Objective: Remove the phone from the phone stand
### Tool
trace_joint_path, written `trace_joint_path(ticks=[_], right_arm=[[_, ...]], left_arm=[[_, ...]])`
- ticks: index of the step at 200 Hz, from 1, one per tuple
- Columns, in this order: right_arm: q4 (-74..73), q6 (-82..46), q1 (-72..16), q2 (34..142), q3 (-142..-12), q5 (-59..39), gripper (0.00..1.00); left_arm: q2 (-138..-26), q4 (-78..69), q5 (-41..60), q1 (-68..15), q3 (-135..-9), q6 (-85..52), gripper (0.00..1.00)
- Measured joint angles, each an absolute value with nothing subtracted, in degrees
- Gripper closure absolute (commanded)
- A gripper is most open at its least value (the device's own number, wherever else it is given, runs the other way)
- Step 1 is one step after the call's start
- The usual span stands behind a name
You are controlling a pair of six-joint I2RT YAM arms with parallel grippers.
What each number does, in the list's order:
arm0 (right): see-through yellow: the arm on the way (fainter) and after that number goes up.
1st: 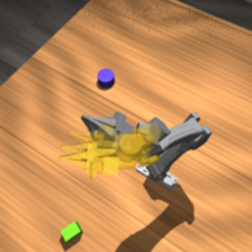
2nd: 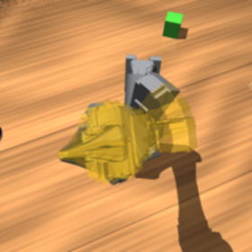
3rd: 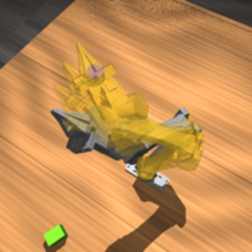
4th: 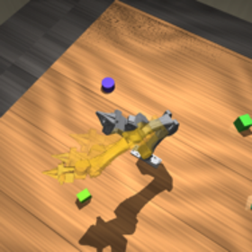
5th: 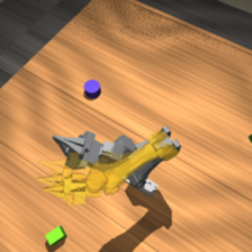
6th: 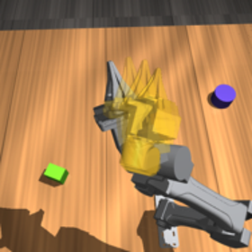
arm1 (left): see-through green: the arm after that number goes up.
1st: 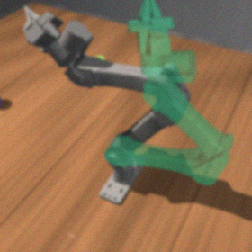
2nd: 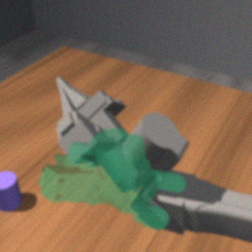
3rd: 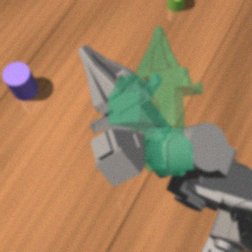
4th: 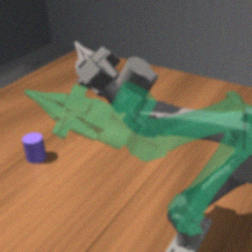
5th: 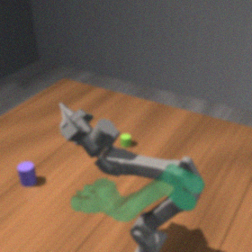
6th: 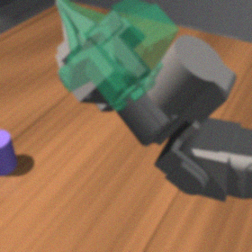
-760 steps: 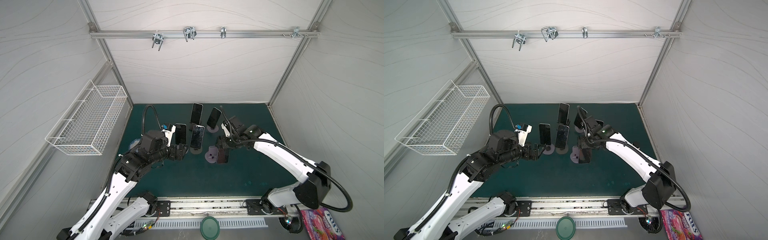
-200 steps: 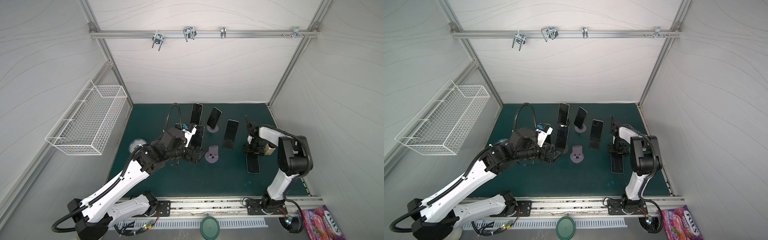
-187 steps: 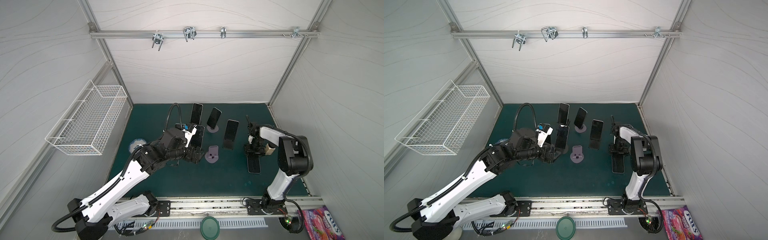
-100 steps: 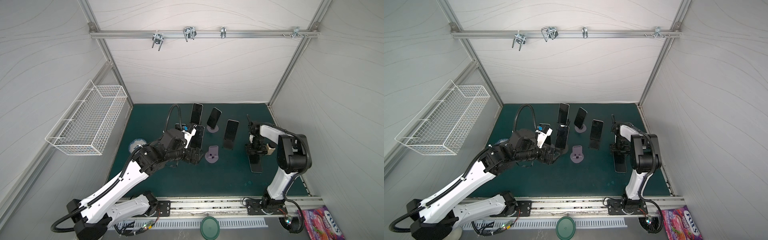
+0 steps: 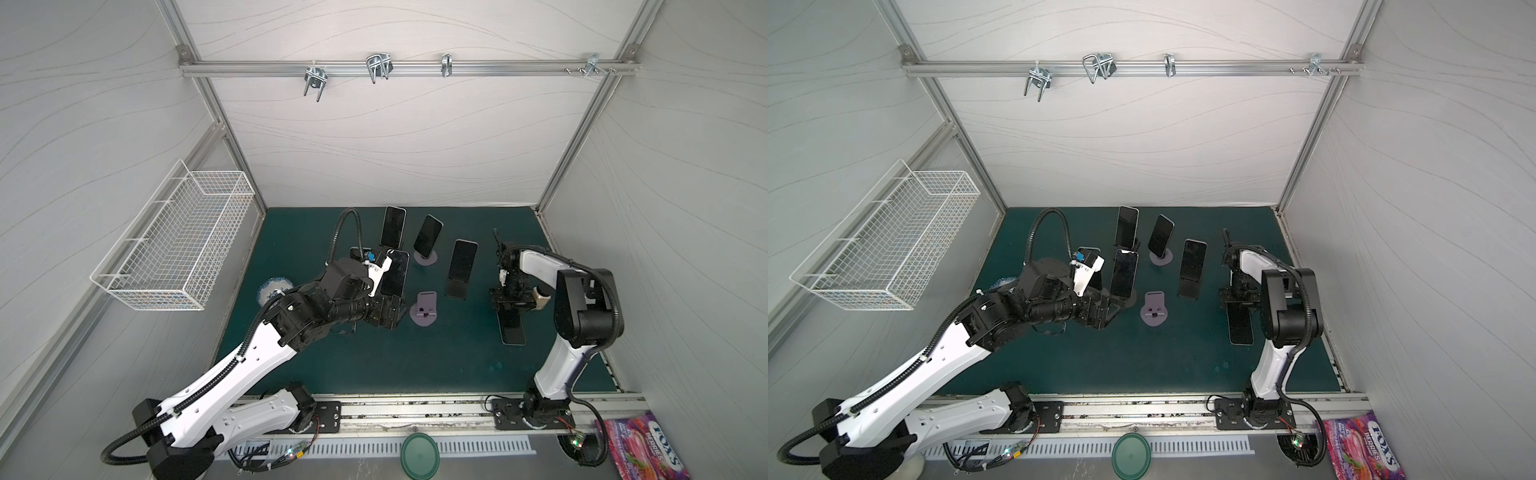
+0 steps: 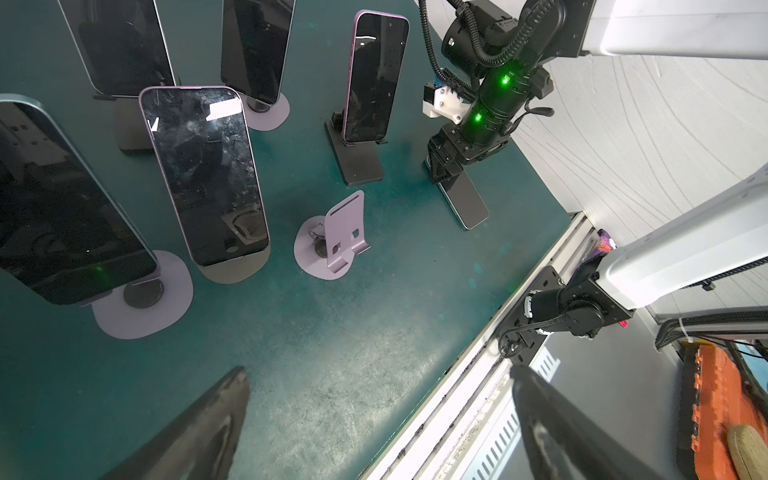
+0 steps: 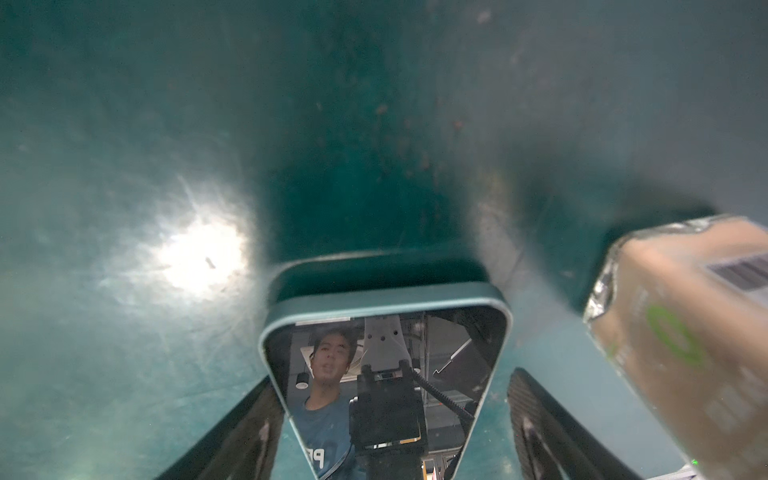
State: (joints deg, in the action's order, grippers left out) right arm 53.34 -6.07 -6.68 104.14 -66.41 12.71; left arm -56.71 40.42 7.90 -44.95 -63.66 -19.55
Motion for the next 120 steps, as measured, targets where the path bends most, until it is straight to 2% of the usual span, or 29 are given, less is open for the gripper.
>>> trace_joint_path(ticks=[120], right_arm=[[53.56,-9.52,-10.26,85.45,-66.11,13.91,0.12]], left_arm=[[-54.24,43.20,2.46,-44.97,-67.48,-15.46,0.01]])
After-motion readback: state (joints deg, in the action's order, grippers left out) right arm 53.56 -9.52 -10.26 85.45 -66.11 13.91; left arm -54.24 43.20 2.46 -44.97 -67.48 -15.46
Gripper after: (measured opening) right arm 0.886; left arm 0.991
